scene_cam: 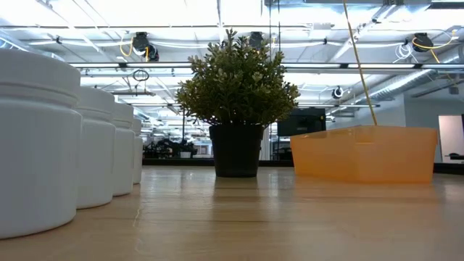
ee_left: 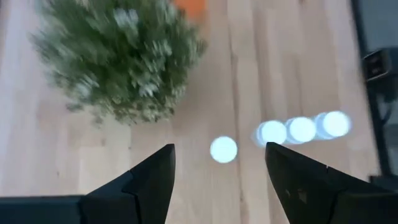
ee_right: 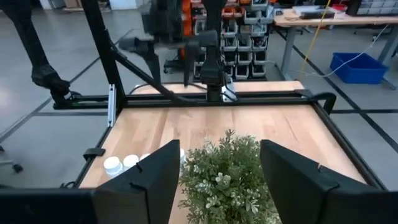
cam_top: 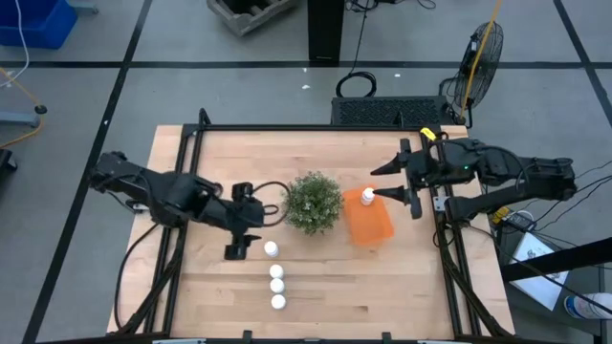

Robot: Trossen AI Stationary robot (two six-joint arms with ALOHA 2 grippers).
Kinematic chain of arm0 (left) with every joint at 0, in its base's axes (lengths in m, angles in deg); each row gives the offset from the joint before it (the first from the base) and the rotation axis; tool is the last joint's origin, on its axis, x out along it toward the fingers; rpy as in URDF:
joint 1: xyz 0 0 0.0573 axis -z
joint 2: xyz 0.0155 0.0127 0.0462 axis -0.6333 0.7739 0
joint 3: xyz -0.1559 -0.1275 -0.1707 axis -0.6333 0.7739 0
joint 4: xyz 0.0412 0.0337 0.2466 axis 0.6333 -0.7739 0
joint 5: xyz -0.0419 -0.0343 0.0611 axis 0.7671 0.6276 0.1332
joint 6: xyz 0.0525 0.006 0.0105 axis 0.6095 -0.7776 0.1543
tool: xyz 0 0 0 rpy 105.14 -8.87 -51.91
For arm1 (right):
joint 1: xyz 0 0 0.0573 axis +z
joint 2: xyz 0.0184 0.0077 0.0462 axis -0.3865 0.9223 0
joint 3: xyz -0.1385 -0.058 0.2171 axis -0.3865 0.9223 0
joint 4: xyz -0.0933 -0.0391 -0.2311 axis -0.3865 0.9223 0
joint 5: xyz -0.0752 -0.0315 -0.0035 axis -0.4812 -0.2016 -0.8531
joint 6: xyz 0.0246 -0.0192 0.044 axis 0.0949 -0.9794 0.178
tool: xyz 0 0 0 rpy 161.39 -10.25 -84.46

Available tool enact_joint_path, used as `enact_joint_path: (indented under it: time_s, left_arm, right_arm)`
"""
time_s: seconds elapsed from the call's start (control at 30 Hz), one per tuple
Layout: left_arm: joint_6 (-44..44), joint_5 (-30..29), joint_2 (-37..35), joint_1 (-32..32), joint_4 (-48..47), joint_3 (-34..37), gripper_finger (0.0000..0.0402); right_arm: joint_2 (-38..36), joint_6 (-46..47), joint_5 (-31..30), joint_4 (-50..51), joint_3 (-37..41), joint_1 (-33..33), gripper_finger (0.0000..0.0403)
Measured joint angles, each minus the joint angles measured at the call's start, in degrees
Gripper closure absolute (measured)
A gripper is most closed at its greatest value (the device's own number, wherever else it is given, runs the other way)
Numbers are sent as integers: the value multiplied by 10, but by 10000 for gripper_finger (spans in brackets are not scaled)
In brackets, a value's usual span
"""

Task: Pick and place pill bottles into a basket
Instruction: Put the white medicine bottle into the orange bin

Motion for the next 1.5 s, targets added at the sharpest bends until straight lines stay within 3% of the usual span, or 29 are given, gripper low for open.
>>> enact_joint_path:
  time_s: [0.23, 0.6, 0.97, 1.2, 1.33, 1.5]
  left_arm:
    - [-35, 67, 1, -7, 99, 122, 145]
    - [-55, 53, 0, -8, 231, 241, 85]
    - [-94, 29, 0, -9, 270, 312, 52]
    - [-178, 34, 0, -3, 278, 345, 52]
    - [-221, 55, 0, 21, 307, 383, 52]
    - [-288, 38, -5, 59, 331, 410, 52]
  right_arm:
    - [3, -1, 14, 14, 0, 0, 191]
    - [1, -23, 41, 22, 0, 0, 194]
    - [1, -29, 43, 22, 0, 0, 207]
    - [1, -29, 43, 22, 0, 0, 207]
    - [1, -29, 43, 27, 0, 0, 207]
    - [1, -29, 42, 50, 0, 0, 207]
